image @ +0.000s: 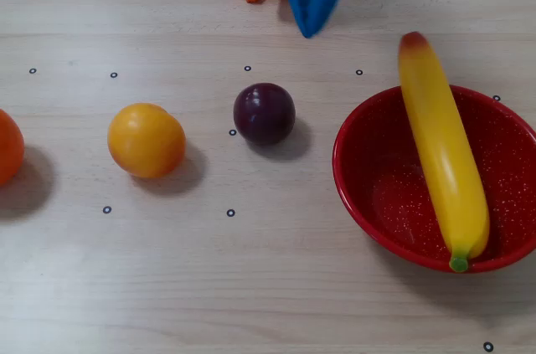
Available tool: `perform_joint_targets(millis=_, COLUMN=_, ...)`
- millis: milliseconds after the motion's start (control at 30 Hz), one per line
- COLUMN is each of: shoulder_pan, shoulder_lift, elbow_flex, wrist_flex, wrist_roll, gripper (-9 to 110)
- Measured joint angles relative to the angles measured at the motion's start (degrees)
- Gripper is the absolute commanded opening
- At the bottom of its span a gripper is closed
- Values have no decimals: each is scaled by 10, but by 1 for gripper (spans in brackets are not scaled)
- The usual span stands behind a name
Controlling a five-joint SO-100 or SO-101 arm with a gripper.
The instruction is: Put banana in the red bowl.
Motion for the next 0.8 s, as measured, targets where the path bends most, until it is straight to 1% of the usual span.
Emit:
perform_joint_targets(millis=100, shoulder_pan=18, shoulder_lift=76, elbow_flex=74, wrist_flex=0, wrist_roll=7, gripper=0)
perform_joint_targets(millis=300, shoulder_pan=15, shoulder_lift=213, elbow_flex=210, wrist_flex=0, wrist_roll=18, gripper=0)
perform_joint_targets(millis=367, shoulder_pan=34, shoulder_lift=250, elbow_flex=247, wrist_flex=1, wrist_roll=29, gripper=0)
perform_joint_targets(millis=667, shoulder_pan=53, shoulder_lift=380, elbow_flex=396, wrist_flex=40, wrist_roll=100, gripper=0)
perform_joint_targets(millis=800, shoulder_pan=67, shoulder_lift=421, elbow_flex=436, wrist_flex=46, wrist_roll=125, gripper=0)
